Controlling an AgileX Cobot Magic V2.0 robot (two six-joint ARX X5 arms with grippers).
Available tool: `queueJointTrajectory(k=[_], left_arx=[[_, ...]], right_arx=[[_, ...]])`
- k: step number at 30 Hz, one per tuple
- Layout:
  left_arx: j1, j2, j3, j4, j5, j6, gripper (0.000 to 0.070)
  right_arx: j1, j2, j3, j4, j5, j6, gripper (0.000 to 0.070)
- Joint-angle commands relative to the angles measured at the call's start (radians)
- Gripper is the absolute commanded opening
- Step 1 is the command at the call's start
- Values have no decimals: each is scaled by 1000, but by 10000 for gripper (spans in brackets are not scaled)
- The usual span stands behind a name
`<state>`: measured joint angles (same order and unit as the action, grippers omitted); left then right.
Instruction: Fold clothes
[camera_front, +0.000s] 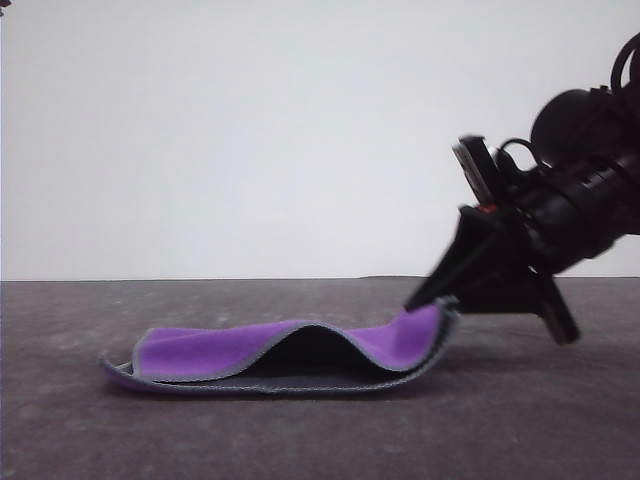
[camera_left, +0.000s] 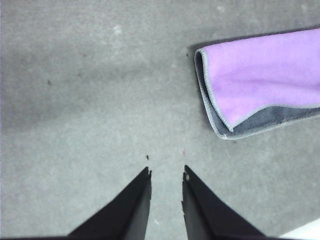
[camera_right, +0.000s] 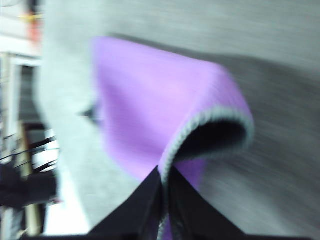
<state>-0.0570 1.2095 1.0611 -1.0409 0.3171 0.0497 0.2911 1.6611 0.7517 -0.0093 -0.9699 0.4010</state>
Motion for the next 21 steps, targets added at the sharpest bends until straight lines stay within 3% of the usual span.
queueJointTrajectory(k=[1, 8, 12, 21], left_arx=[[-2, 6, 8, 11, 8, -10, 109], [-2, 6, 8, 14, 36, -10, 110], [-2, 6, 8, 17, 36, -10, 109], [-2, 6, 8, 21, 36, -10, 110]], right_arx=[[23, 19, 10, 57, -22, 68, 4], [123, 19, 22, 259, -12, 208, 4], [183, 22, 53, 267, 55, 218, 4], [297, 127, 177, 266, 89, 243, 4]])
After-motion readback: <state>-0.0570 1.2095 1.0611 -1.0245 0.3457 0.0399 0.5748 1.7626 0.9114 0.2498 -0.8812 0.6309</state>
